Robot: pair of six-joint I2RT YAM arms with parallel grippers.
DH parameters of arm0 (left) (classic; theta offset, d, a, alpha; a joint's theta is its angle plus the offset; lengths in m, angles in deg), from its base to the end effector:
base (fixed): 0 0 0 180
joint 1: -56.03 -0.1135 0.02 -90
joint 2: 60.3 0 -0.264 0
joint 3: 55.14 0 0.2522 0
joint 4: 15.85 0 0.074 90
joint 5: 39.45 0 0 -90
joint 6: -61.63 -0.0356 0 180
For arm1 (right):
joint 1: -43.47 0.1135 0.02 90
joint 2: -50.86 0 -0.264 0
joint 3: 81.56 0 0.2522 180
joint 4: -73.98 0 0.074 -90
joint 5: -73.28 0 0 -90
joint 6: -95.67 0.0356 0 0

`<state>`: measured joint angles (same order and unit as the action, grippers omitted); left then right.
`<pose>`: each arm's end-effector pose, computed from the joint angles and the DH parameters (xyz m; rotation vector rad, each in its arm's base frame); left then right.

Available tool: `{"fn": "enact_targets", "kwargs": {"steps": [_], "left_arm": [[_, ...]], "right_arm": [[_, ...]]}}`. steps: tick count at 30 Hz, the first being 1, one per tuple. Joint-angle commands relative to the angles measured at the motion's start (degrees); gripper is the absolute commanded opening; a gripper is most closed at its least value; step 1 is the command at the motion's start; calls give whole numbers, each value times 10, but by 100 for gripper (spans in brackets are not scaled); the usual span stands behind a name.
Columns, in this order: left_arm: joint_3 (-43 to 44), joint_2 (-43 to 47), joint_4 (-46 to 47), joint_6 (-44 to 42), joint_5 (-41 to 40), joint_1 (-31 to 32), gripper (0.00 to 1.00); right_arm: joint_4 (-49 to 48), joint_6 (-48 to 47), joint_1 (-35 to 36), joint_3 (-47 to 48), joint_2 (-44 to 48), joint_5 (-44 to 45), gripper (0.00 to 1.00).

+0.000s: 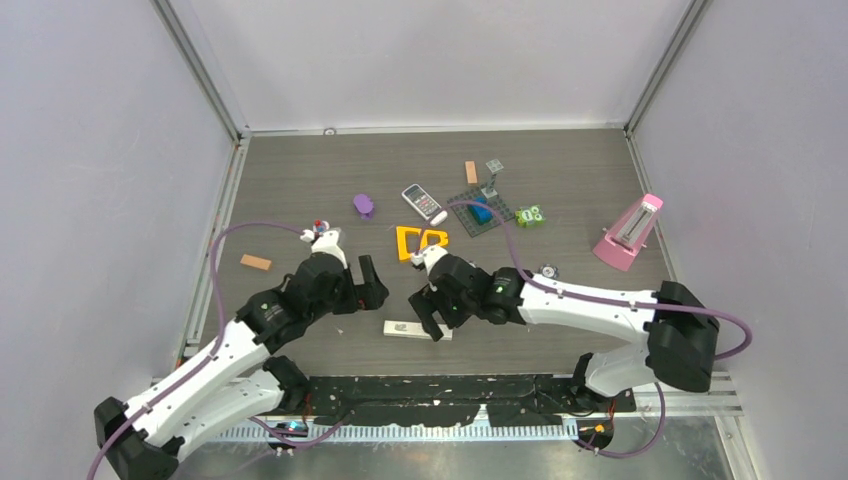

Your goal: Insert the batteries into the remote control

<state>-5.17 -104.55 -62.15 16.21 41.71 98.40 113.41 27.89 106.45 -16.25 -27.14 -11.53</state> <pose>0.1254 -0.1070 0.2518 -0.1286 2.3434 -0.6110 0.1293 0.2465 0.2299 -0.8507 2.4036 0.5071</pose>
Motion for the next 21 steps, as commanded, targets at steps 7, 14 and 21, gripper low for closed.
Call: {"fn": "enact_targets", "kwargs": {"steps": [7, 14, 21], "left_arm": [[68, 114, -160, 19, -121, -5, 100], [61, 169, -165, 23, -116, -5, 100], [38, 201, -173, 23, -107, -5, 100]], "right_arm": [[17, -297, 15, 81, -137, -92, 83], [11, -311, 19, 96, -180, -89, 71], [4, -295, 18, 107, -207, -95, 40]]}}
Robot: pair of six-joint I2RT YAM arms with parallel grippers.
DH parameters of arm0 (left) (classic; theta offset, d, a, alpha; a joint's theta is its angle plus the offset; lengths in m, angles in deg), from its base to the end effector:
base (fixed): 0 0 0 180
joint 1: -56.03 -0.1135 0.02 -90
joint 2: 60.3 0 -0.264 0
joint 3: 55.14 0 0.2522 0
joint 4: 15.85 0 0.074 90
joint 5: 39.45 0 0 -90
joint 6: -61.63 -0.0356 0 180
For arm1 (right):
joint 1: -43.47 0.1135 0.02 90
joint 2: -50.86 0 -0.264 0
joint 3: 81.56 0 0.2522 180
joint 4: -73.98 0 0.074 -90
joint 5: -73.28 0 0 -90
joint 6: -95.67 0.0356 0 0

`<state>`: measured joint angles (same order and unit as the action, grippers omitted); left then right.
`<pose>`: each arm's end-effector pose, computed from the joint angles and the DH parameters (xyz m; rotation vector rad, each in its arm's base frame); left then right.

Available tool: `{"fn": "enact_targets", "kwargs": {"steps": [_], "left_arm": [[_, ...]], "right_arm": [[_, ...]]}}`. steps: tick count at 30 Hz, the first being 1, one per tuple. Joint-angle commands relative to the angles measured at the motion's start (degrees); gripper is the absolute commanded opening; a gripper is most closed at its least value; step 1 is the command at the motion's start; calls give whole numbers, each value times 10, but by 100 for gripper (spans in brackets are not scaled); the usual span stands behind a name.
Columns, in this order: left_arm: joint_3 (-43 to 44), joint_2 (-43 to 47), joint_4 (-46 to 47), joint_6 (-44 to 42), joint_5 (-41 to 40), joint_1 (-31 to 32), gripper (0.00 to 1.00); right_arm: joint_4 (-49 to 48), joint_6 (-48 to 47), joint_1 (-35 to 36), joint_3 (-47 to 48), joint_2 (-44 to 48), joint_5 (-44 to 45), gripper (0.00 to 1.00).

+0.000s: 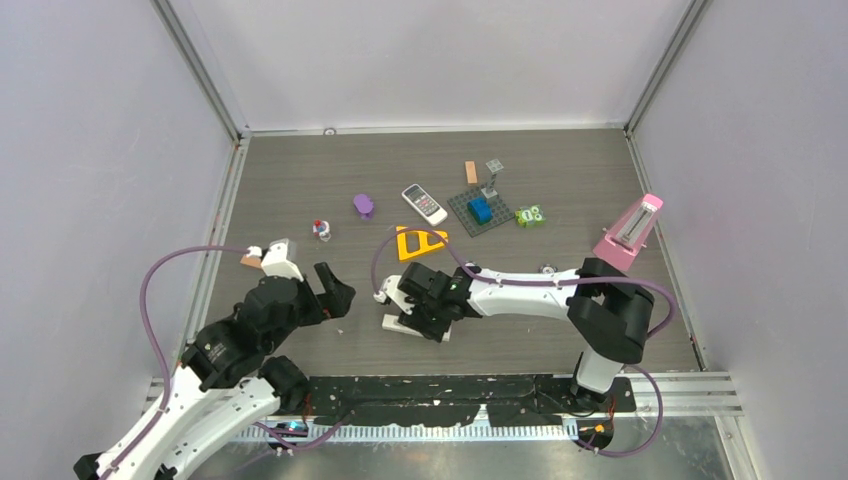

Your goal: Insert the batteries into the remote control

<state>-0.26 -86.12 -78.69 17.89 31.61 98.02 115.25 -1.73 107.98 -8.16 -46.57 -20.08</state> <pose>0.0763 -0.0532 0.2911 -0.2736 2.1575 -0.5462 0.1402 0.2990 0.1731 -1.6397 2.2303 0.3610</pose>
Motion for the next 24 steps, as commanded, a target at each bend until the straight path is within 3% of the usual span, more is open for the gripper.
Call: {"fn": "enact_targets", "kwargs": {"steps": [1, 8, 16, 24], "left_arm": [[-16, 22, -6, 8, -4, -2, 100], [-44, 48, 23, 17, 43, -2, 100], [-91, 63, 71, 50, 92, -2, 100], [-102, 62, 81, 53, 92, -2, 100]], "right_arm": [[-18, 4, 3, 26, -15, -11, 39], [-49, 60, -14, 20, -7, -9, 31], [-130, 174, -70, -22, 44, -54, 32], [-141, 234, -83, -19, 20, -47, 32]]}}
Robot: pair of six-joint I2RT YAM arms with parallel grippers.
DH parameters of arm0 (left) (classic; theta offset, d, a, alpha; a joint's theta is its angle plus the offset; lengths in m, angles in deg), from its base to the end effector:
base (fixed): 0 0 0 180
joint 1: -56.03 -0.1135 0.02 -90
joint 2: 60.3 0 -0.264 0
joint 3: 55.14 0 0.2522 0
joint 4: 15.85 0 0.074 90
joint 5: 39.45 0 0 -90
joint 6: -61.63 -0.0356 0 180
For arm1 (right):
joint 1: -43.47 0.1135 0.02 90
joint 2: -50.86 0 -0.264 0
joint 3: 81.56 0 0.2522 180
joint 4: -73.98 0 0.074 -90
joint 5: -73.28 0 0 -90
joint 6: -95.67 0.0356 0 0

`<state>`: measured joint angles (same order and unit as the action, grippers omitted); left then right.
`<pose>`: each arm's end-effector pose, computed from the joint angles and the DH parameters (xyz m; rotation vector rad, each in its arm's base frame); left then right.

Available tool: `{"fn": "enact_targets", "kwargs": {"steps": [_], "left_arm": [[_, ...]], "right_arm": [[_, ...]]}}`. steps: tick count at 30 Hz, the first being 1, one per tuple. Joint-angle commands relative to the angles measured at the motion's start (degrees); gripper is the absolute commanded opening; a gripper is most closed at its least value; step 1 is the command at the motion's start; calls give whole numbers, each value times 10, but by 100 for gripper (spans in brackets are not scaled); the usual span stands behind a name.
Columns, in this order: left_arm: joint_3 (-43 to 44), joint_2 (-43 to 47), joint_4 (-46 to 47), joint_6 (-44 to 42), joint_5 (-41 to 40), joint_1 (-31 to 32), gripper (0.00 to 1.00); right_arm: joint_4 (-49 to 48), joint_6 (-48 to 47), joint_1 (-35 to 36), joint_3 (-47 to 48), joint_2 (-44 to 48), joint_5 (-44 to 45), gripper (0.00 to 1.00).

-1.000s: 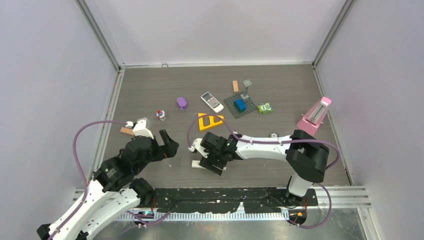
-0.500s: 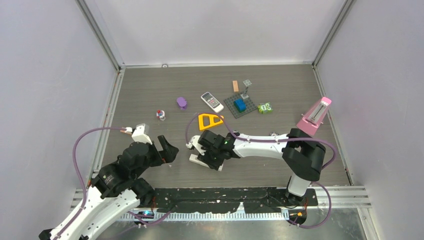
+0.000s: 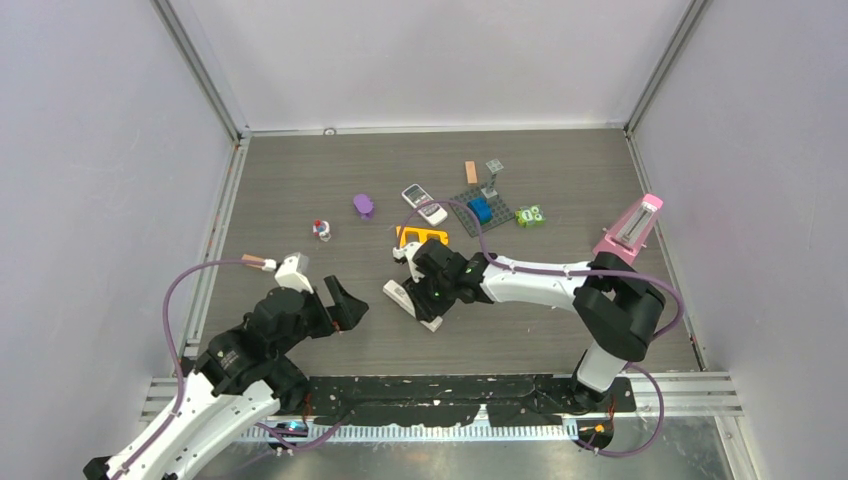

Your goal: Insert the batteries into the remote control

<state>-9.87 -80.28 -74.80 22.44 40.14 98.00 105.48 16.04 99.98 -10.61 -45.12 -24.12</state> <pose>0.0717 -0.0558 0.2510 -0.2815 2.2244 -0.7276 0.1817 0.2830 0.1782 -1.0912 2.4299 0.5850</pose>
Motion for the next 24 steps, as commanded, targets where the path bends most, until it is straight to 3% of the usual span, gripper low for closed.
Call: {"fn": "enact_targets", "kwargs": {"steps": [1, 10, 20, 24], "left_arm": [[-10, 3, 47, 9, 8, -1, 100], [-81, 17, 151, 10, 40, -1, 100], [-149, 109, 323, 64, 52, -1, 99], [-150, 132, 344, 80, 41, -1, 100]], "right_arm": [[-49, 78, -8, 2, 6, -17, 32], [-163, 198, -45, -40, 57, -206, 32], [-258, 322, -54, -36, 113, -321, 32], [-323, 382, -56, -46, 129, -351, 33]]}}
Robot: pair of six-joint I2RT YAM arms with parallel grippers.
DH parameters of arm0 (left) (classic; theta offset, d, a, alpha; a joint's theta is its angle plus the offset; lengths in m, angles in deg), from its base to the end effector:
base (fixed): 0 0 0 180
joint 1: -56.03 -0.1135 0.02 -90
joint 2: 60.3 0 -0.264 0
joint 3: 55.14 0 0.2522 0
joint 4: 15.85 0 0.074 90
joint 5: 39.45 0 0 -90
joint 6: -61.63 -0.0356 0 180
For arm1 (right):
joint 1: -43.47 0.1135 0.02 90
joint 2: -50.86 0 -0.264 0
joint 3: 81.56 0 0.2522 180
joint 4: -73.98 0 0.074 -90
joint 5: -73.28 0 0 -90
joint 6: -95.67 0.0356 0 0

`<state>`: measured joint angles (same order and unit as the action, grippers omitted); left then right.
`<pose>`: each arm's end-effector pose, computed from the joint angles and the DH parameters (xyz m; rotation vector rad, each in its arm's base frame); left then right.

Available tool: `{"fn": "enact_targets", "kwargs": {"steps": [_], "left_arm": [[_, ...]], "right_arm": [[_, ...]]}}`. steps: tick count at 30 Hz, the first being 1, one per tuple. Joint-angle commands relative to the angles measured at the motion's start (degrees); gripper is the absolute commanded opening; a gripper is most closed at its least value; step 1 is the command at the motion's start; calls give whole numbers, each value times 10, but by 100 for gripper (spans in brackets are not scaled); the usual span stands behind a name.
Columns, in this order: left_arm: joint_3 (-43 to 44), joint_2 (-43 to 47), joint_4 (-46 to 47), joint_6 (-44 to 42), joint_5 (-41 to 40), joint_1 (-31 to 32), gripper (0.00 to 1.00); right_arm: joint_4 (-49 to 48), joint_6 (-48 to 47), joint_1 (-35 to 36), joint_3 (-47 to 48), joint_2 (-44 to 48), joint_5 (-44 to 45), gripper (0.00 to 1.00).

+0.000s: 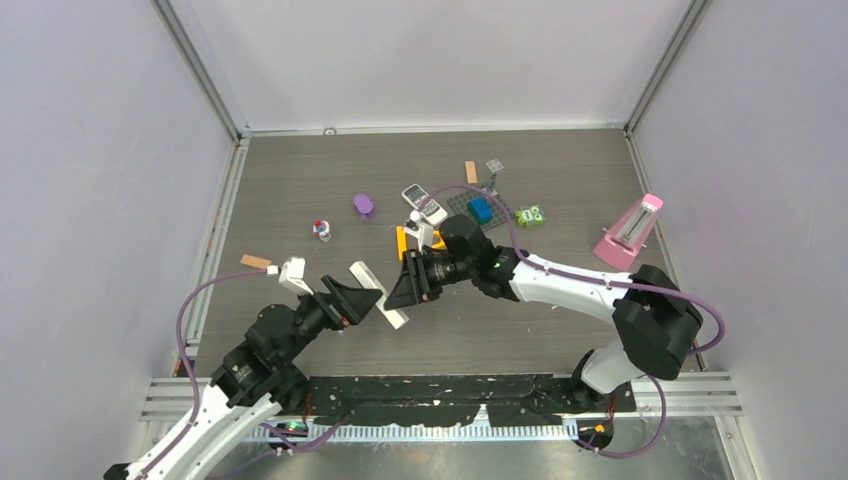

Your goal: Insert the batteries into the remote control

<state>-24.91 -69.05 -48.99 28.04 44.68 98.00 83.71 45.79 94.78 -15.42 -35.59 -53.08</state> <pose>0.0775 -0.0648 0.2239 -0.3210 1.8957 -1.1202 0.1892 0.2700 0.2381 -0.6809 2.3250 1.5288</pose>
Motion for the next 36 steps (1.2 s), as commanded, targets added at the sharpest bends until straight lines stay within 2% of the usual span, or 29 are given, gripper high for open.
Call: {"fn": "enact_targets", "kwargs": {"steps": [1, 7, 11, 18, 23, 25, 28, 29, 31, 36], "left_arm": [[4, 27, 82, 22, -8, -1, 100], [1, 62, 116, 24, -3, -1, 99], [-17, 69, 177, 40, 1, -1, 93], [-41, 38, 253, 68, 23, -1, 70], [-43, 21, 271, 75, 26, -1, 40], [-45, 22, 262, 74, 20, -1, 23], [-46, 25, 232, 66, -3, -1, 3], [-42, 24, 209, 62, -18, -1, 1], [-22, 18, 140, 46, -54, -1, 0], [38, -40, 3, 32, -135, -1, 0]], "right_arm": [[-127, 95, -4, 0, 38, -72, 33], [-192, 166, -7, -9, 46, -105, 34], [-211, 187, -7, -17, 54, -117, 34], [-288, 247, -7, -33, 54, -138, 36], [-296, 259, -8, -36, 45, -138, 37], [-290, 259, -7, -37, 42, -132, 40], [-245, 234, -9, -35, 43, -101, 60], [-200, 221, -9, -32, 44, -80, 68], [-120, 177, -9, -15, 46, -44, 76], [4, 98, -18, -5, 59, 55, 85]]}}
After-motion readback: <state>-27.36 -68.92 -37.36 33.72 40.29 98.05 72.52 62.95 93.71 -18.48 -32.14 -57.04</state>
